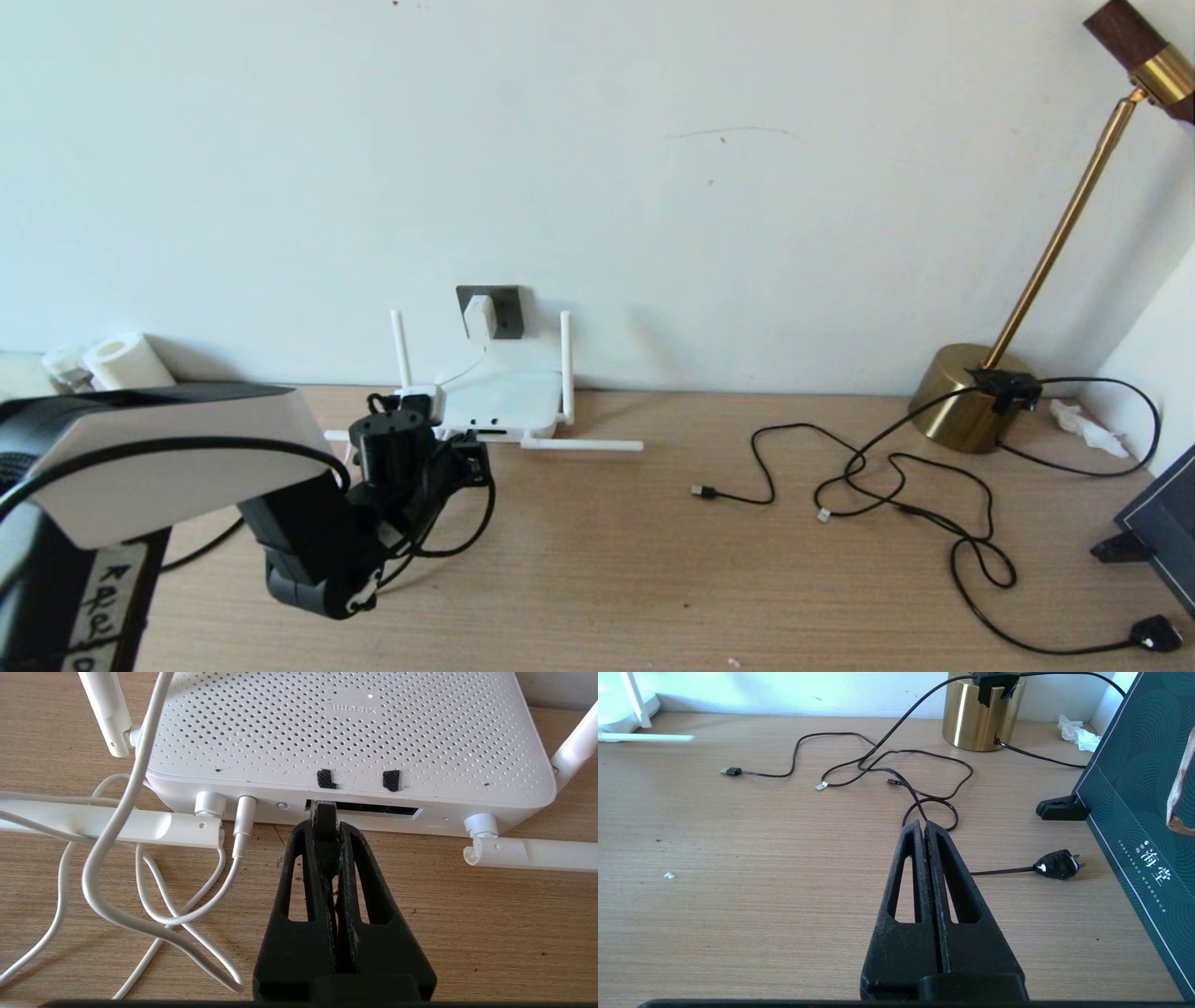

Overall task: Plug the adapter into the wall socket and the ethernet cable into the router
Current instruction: Plug cable into router interface

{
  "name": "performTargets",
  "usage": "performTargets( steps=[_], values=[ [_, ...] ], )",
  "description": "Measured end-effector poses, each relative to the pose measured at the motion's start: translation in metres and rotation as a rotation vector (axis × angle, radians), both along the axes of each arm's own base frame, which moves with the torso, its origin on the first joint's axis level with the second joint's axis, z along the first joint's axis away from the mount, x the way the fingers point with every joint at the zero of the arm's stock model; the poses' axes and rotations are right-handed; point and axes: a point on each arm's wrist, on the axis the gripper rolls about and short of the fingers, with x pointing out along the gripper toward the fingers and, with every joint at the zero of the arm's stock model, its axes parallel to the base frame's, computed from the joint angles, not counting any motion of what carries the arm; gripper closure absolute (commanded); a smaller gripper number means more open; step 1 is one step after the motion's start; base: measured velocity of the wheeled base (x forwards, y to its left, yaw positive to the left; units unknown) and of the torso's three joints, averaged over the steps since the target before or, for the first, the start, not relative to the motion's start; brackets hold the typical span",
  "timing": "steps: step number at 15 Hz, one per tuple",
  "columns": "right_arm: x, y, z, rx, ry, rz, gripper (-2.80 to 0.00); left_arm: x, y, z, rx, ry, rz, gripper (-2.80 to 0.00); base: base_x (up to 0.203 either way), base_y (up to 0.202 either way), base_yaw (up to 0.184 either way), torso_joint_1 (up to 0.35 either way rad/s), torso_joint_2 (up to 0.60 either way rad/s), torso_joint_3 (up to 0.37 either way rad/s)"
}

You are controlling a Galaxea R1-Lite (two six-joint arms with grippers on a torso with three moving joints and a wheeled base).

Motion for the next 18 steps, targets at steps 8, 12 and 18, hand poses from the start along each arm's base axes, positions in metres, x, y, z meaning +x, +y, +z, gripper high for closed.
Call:
performTargets(
  steps=[8,12,18],
  values=[
    [0.0,0.0,0.0,0.0,0.0,0.0,0.0,0.006,0.005,-0.006,-0.001,0.004,0.009,0.0,0.0,0.0,0.0,0.0,0.0,0.0],
    [0.0,0.0,0.0,0.0,0.0,0.0,0.0,0.008,0.006,-0.009,0.0,0.008,0.011,0.0,0.0,0.0,0.0,0.0,0.0,0.0],
    [0.0,0.0,0.0,0.0,0.0,0.0,0.0,0.011,0.005,-0.011,0.0,0.007,0.012,0.0,0.0,0.0,0.0,0.0,0.0,0.0]
  ],
)
